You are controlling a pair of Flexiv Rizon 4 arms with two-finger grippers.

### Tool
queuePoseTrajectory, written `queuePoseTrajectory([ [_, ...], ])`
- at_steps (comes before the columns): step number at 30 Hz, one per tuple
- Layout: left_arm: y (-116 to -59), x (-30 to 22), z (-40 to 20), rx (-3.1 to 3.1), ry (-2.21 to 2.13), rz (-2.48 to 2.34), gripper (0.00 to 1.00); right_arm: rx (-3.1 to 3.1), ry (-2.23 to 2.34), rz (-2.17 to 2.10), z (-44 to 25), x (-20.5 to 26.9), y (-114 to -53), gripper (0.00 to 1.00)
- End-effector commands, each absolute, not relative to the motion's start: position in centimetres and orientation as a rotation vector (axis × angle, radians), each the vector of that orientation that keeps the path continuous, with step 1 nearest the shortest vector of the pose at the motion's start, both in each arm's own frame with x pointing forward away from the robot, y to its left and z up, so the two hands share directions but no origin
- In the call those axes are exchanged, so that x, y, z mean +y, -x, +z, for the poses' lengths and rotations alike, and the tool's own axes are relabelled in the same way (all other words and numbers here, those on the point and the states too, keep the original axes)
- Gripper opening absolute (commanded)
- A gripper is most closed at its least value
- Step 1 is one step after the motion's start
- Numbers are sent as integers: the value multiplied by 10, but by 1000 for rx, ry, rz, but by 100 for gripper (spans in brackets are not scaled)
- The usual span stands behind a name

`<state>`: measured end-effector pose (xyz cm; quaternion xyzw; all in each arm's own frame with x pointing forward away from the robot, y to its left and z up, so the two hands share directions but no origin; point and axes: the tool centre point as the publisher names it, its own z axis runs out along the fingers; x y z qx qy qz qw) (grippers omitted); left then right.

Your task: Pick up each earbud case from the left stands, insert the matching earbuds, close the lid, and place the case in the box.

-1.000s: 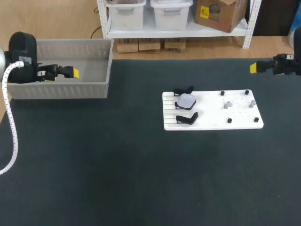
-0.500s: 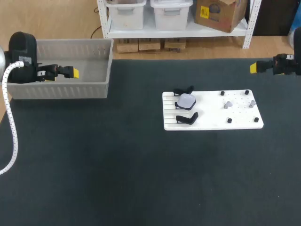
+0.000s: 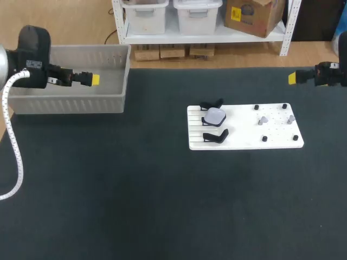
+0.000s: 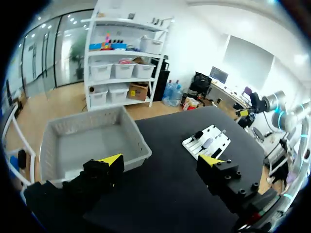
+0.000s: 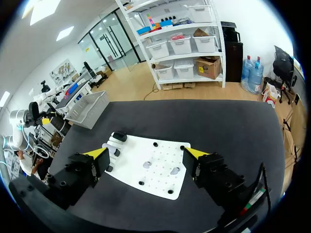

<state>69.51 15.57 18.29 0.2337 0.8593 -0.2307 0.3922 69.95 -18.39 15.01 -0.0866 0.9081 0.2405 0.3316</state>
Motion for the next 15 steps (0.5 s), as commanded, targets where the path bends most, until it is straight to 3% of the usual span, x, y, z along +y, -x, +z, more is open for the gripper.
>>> queuePoseTrajectory([
  [1,-698,153,180,1951,-798,-725,100,2373,229,632,150,-185,-699,100],
  [15,-699,91,166,1731,-1324,-828,100,2373,229,632,150,-185,-699,100],
])
